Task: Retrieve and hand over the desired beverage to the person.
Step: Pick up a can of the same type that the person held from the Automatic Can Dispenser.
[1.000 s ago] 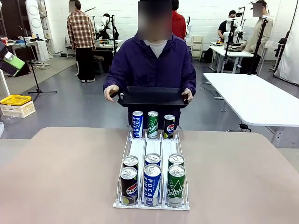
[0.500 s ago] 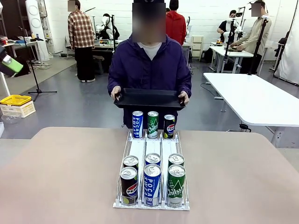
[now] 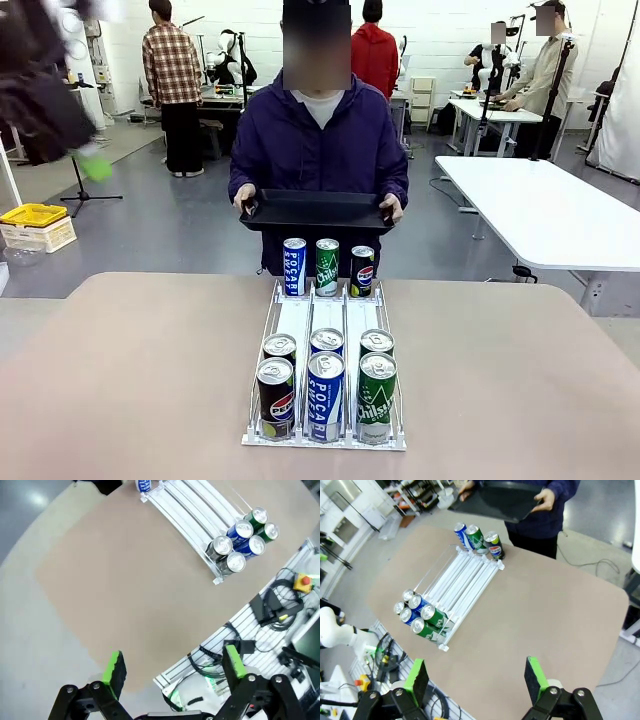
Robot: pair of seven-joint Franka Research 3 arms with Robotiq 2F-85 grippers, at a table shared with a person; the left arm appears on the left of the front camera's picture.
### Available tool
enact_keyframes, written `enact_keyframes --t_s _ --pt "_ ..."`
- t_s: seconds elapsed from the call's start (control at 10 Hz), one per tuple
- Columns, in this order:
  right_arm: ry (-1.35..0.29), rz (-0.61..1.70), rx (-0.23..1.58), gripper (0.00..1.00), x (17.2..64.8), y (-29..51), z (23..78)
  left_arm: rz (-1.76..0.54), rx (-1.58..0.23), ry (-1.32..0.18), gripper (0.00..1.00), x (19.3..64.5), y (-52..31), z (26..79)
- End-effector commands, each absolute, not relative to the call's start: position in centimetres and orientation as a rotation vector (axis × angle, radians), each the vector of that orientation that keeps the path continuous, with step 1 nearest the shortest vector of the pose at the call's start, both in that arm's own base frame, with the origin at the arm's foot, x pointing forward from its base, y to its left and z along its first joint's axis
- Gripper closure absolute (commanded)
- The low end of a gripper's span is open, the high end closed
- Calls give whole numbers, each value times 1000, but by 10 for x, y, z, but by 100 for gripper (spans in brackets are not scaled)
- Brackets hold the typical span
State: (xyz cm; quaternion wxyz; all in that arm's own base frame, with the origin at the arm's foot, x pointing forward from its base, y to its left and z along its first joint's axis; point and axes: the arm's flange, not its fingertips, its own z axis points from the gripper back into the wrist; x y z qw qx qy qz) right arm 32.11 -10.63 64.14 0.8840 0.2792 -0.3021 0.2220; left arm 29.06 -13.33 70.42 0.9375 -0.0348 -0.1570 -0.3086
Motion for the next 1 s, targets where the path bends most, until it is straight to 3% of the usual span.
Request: enact_keyframes --t_s 0.0,0.1,0.9 --pt "-632 470 601 0 322 -107 641 -588 -3 -280 0 302 -117 684" --pt "-632 470 601 0 322 -107 641 -630 -71 -321 0 291 -133 704" --pt "-632 470 601 0 322 -107 641 -630 -71 -321 0 291 -133 704"
